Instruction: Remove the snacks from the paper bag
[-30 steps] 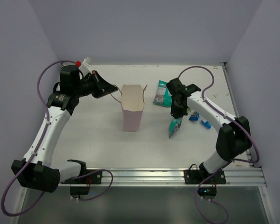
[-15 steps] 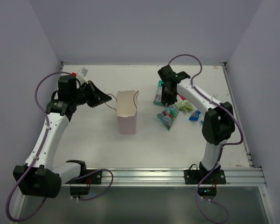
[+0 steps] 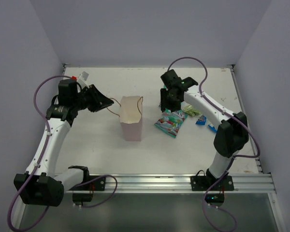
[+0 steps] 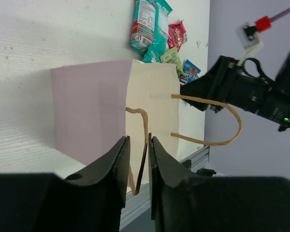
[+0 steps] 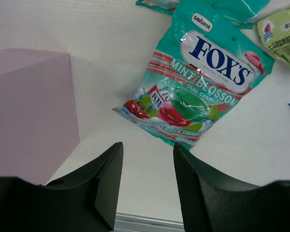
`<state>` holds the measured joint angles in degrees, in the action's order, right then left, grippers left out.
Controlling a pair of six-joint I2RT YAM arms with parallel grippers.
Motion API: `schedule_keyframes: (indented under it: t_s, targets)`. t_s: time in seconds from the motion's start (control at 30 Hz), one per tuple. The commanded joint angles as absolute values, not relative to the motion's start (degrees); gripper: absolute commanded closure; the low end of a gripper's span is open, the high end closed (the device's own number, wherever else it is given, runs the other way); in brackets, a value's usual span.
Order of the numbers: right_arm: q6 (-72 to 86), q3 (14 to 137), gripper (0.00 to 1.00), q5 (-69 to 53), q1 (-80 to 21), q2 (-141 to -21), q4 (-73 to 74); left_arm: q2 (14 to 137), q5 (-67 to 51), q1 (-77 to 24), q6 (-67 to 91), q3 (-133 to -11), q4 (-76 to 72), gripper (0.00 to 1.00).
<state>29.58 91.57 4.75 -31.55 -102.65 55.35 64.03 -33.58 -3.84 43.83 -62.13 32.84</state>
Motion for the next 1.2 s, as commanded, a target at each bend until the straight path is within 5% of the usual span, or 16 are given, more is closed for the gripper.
schedule_keyframes:
  t_s: [0.0,0.13,0.27,0.47,0.53,0.57,0.63,0.67,1.17]
  targets:
    - [29.53,92.46,0.51,4.40,-31.29,-95.19,54.83,62.67,-32.70,-3.08,42.63,-62.67,33.40,0.70]
    - [28.39,91.58,0.51,4.13,-31.29,-93.96,55.11,62.05,-32.25,-2.81,42.98,-63.28,31.56,0.44]
    - [28.30,88.87,0.50,3.69,-31.29,-92.64,54.15,62.58,-34.71,-2.72,43.50,-64.86,29.89,0.33]
    - [28.57,88.15,0.50,4.04,-31.29,-91.32,55.27,62.49,-29.99,-2.02,42.45,-71.01,34.09,0.00]
    - [28.48,88.50,0.45,3.96,-31.29,-90.62,56.33,61.62,-27.00,-1.76,41.84,-74.51,37.51,0.00]
    - [28.39,88.42,0.29,3.69,-31.29,-90.18,57.29,61.18,-23.76,-1.58,41.66,-75.49,38.49,0.00]
    - [28.65,87.63,0.18,3.52,-31.29,-88.43,58.27,60.03,-20.32,-1.41,41.22,-78.12,41.65,0.00]
    - [28.83,87.10,0.01,2.99,-31.29,-87.55,58.71,59.68,-17.52,-1.41,41.05,-78.66,42.62,0.00]
    - [37.53,67.77,0.01,3.51,-28.21,-68.92,57.75,49.84,-7.22,-1.32,44.91,-70.32,46.76,0.00]
